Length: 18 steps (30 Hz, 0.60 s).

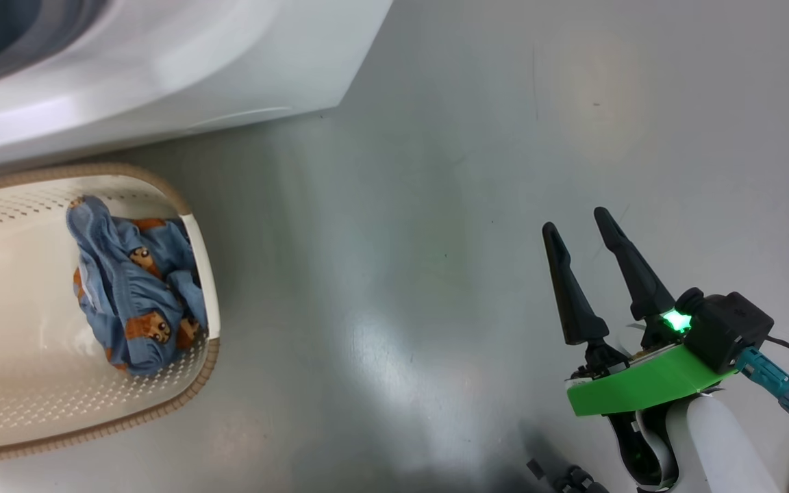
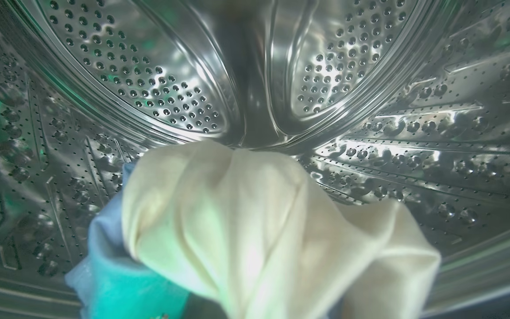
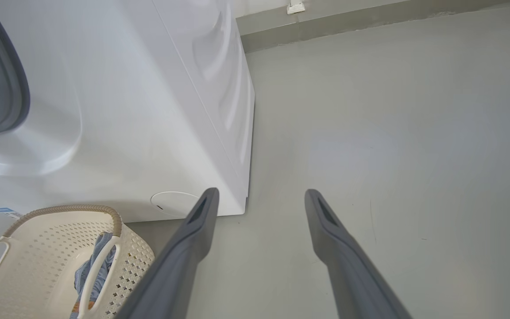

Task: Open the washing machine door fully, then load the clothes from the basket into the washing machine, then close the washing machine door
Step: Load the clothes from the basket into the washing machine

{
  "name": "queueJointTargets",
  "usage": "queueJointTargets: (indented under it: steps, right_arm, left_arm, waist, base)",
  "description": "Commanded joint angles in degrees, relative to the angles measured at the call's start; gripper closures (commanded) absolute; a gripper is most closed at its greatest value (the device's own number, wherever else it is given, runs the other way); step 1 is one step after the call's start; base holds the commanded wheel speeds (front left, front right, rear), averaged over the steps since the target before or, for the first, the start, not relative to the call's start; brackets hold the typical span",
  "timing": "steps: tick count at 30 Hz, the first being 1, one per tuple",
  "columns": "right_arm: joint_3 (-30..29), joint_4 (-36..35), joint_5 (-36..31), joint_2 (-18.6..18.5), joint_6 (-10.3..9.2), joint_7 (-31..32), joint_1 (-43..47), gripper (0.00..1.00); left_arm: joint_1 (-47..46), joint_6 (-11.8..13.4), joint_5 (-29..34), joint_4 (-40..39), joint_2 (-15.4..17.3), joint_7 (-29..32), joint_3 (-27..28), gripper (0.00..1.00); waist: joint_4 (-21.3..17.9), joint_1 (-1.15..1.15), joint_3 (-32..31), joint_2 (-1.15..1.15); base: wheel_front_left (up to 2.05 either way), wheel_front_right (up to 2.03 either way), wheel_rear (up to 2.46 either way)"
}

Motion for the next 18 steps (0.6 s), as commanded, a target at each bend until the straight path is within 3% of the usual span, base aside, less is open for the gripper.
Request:
queueJointTargets:
  steps: [1, 12, 18]
  right_arm:
    - [1.3, -1.5, 0.5, 0.1, 0.08, -0.3, 1.2, 0.0]
    - [1.7, -2.1, 0.5, 0.1, 0.08, -0.3, 0.7, 0.0]
    - [2.0, -2.0, 0.7, 0.1, 0.08, -0.3, 0.5, 0.0]
  left_arm:
    - [-1.5, -0.2, 0.9, -0.5, 3.0, -0.4, 0.3, 1.0]
    - [-10.0, 1.6, 5.7, 3.1, 4.4, -9.6, -3.3, 1.0]
    - [-12.7, 1.9, 6.6, 4.8, 4.0, -11.3, -4.2, 1.0]
  waist:
    - [-0.1, 0.0, 0.6, 0.0]
    - [-0.3, 0.0, 3.7, 0.0]
    - [-0.4, 0.0, 4.1, 0.0]
  base:
    - [0.0, 0.0, 0.0]
    - [0.0, 0.0, 0.0]
    - [0.0, 0.0, 0.0]
